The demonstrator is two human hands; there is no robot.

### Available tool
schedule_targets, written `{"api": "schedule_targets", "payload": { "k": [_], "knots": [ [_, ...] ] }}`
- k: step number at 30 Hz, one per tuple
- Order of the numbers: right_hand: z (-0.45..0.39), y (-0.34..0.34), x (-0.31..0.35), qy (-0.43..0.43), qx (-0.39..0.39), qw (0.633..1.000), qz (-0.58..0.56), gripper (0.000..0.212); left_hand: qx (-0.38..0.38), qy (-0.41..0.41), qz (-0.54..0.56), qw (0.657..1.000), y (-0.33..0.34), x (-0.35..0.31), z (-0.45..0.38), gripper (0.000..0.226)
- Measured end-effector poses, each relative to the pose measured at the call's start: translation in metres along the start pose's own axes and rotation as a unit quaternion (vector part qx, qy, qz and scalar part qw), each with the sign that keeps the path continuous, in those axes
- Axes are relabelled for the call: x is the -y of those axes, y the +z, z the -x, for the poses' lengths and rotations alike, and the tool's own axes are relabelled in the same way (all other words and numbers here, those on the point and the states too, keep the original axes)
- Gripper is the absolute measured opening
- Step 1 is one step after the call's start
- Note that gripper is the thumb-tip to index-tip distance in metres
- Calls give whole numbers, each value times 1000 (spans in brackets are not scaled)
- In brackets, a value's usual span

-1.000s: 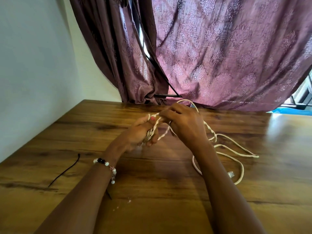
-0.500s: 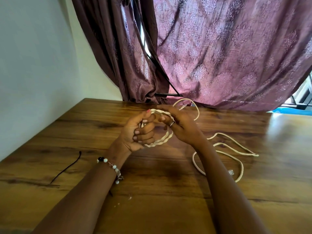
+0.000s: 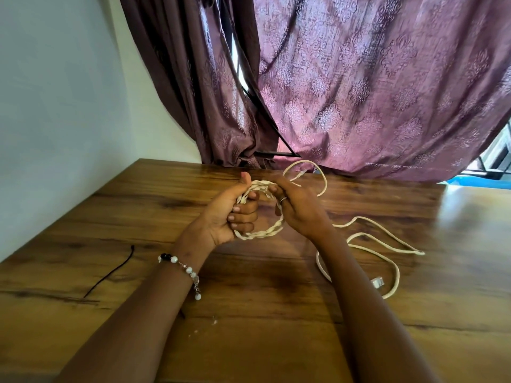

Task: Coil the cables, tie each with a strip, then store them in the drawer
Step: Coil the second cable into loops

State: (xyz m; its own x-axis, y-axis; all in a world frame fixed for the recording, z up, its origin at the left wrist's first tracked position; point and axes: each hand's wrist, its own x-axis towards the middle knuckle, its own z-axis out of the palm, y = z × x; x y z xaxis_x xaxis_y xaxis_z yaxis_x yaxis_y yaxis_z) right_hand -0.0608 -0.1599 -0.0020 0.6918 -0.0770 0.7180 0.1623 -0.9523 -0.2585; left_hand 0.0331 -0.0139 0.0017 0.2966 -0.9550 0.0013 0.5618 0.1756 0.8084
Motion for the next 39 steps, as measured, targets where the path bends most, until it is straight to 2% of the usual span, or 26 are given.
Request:
{"api": "schedule_targets", "payload": {
  "k": [3, 6, 11, 15, 17, 18, 22, 26, 29, 31, 34, 36, 39],
  "knots": [
    [-1, -2, 3, 64, -6, 997, -51, 37, 15, -15, 0, 1000, 2, -2, 1, 45],
    [-2, -6, 1, 115, -48, 986, -109, 28, 22, -22, -12, 999, 4, -2, 2, 42],
    [-4, -1, -13, 114, -73, 990, -29, 22, 31, -12, -11, 999, 3, -1, 2, 33],
    [-2, -2, -13, 88, -76, 993, 26, 19, 0, 37, 27, 999, 3, -4, 2, 31],
    [2, -3, -14, 75, -43, 996, 24, 19, -32, 82, 94, 992, -2, -10, 2, 34],
    [4, -4, -14, 78, -24, 996, 24, 25, -54, 112, 120, 985, -4, -15, 3, 35],
    [6, -7, -16, 83, 55, 993, 56, 32, -139, 215, 177, 950, -19, -24, 5, 38],
    [10, -9, -19, 89, 187, 974, 87, 33, -147, 271, 245, 919, -30, -31, 7, 47],
    [12, -17, -23, 165, 228, 934, 220, 38, -145, 308, 261, 903, -31, -35, 12, 67],
    [15, -20, -26, 191, 220, 908, 300, 38, -157, 321, 254, 899, -30, -38, 13, 71],
    [15, -19, -18, 197, 232, 887, 347, 42, -205, 322, 208, 901, -29, -40, 10, 50],
    [10, -14, -7, 178, 249, 873, 379, 44, -249, 319, 136, 904, -26, -37, 6, 39],
    [4, -5, 17, 121, 252, 862, 422, 42, -277, 317, 33, 906, -26, -32, -1, 41]
  ]
}}
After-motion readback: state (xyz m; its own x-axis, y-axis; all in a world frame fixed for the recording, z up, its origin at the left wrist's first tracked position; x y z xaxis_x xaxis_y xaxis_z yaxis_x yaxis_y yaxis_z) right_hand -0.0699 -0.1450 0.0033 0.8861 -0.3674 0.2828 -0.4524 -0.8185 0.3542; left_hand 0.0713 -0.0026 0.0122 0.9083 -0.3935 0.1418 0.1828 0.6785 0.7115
